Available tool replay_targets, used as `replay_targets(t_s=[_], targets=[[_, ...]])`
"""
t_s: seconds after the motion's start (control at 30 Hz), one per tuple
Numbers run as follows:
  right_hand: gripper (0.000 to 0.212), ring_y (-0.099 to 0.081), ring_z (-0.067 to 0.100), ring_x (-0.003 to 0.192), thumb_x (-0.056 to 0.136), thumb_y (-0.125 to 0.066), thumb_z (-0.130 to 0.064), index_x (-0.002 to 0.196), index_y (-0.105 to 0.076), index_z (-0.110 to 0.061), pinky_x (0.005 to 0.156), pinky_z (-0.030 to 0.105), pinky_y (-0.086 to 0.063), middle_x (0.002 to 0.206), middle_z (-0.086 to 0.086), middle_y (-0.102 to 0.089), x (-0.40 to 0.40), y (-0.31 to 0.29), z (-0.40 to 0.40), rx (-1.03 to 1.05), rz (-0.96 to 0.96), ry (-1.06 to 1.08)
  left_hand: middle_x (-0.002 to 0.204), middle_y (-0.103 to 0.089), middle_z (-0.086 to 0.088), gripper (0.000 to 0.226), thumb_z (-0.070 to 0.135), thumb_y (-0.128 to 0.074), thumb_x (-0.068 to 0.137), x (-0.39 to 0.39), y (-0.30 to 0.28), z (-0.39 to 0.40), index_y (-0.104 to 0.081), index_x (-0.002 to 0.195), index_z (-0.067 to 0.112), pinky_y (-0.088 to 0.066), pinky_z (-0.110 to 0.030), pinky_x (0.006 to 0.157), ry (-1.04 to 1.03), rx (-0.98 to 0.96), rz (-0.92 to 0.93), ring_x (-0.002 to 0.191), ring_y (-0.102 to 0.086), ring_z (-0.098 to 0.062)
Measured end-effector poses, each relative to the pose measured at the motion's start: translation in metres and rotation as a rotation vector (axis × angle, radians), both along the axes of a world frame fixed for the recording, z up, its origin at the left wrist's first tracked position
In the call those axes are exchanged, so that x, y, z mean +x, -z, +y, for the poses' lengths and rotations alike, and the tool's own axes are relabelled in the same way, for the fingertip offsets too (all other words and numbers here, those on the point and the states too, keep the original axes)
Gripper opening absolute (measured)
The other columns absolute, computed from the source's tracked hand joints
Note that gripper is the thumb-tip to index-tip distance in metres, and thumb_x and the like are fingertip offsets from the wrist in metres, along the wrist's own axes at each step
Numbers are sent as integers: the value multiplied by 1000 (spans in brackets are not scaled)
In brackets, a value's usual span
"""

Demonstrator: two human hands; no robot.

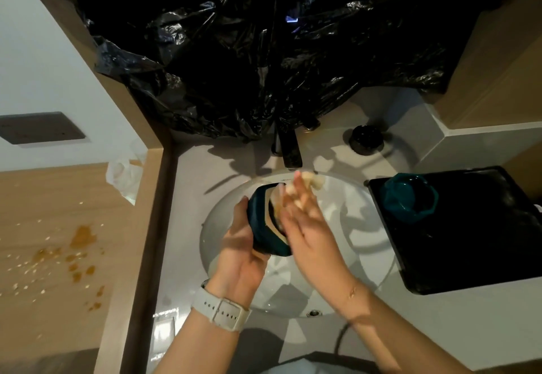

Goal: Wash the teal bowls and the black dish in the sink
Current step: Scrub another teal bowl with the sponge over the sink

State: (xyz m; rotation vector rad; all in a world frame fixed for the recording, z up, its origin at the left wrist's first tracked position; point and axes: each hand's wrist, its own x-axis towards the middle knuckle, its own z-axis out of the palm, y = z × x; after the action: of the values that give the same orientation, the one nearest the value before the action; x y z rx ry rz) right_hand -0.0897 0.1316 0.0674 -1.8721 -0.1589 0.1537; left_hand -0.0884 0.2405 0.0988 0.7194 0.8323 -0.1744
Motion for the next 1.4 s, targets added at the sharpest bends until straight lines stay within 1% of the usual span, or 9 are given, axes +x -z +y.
replay_targets(t_s=[0.13,0.33,0.57,0.67,0.8,0.97,1.17,1.27,1.4], targets=[[44,-6,-25,134,97,-29,-43,140,-21,-51,113,6,-13,148,-40,-6,-24,10,-14,-194,-24,-106,80,-73,-10,28,35,-57,97,4,8,8,-68,105,11,-53,-42,75,-60,13,32,83,-66,-28],[45,-11,-11,142,103,-33,-31,144,-18,-41,113,7,-11,154,-26,-15,-17,2,4,-187,-115,-161,87,-76,-10,35,34,-46,102,-8,20,1,-71,101,9,-57,-36,77,10,32,-65,83,-73,-24],[46,-12,-11,142,101,-37,-32,142,-22,-45,121,25,-16,153,-32,-16,-39,21,-7,-83,64,-114,88,-75,-15,42,43,-54,96,-12,26,-1,-68,109,5,-55,-43,83,-34,8,87,87,-69,-30],[44,-7,-10,143,96,-32,-48,138,-19,-52,119,20,-11,154,-33,-10,-42,3,11,-78,25,-163,107,-74,-18,43,40,-46,100,-22,30,-12,-68,114,7,-54,-44,91,-22,-36,45,100,-70,-31],[48,-10,-6,143,103,-28,-41,148,-29,-26,116,16,-11,159,-14,-16,6,-3,12,-138,-22,-118,99,-73,-14,29,37,-49,101,-24,24,-23,-66,100,14,-54,-41,83,-48,-4,70,102,-66,-30],[45,-13,-2,144,103,-34,-36,141,-14,-47,108,3,-11,153,-26,-10,-12,24,-2,-1,251,-76,91,-73,-14,35,41,-56,97,-21,18,-5,-69,100,9,-53,-44,91,-44,95,107,85,-68,-28],[48,-2,-35,123,97,-29,-44,142,-12,-43,97,-9,-9,154,-26,-5,-21,1,18,-21,112,-163,89,-77,-10,28,32,-48,102,-18,17,5,-69,102,14,-55,-39,87,-14,193,-73,90,-72,-25],[46,-6,-25,134,102,-29,-39,145,-13,-37,108,1,-12,154,-26,-6,-1,-7,18,-16,2,-139,67,-75,0,21,30,-51,101,-10,4,10,-66,95,17,-54,-37,84,-54,187,-105,80,-70,-20],[42,-24,-3,141,98,-33,-45,140,-31,-44,119,26,-22,154,-20,-25,19,-7,16,9,54,22,68,-75,-8,26,36,-62,93,-2,-5,17,-68,91,12,-54,-42,86,-67,6,7,81,-69,-26]])
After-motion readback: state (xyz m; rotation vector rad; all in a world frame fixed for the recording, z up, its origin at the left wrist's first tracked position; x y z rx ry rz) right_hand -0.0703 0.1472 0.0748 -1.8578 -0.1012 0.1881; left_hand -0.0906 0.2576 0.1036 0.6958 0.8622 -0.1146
